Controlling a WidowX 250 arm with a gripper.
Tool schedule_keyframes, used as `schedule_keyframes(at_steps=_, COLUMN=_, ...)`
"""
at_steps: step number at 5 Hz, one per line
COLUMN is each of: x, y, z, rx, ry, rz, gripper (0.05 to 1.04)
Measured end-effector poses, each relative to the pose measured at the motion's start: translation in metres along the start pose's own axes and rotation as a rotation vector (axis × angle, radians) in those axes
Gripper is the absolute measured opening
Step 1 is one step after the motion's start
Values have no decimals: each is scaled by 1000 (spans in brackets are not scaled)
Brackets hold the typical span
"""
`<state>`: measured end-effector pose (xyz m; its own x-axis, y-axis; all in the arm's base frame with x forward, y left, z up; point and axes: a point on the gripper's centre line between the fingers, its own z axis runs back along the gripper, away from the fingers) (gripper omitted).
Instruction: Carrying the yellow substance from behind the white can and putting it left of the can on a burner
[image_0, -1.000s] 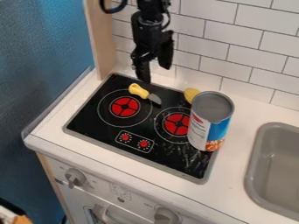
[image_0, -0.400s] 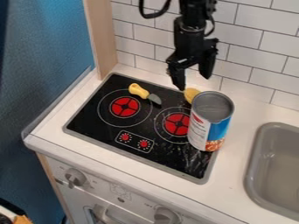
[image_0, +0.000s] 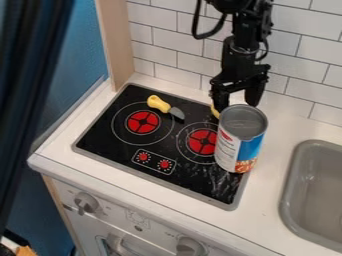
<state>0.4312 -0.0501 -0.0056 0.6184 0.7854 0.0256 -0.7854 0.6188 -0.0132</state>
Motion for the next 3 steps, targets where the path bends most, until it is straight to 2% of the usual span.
schedule_keyframes(at_steps=2, x=1, y=-1, z=-28, rx=63, ry=14, rz=-5, gripper=999)
schedule_keyframes(at_steps=3, x=-1, y=-4, z=-29, rx=70, ry=13, rz=-19, gripper=949)
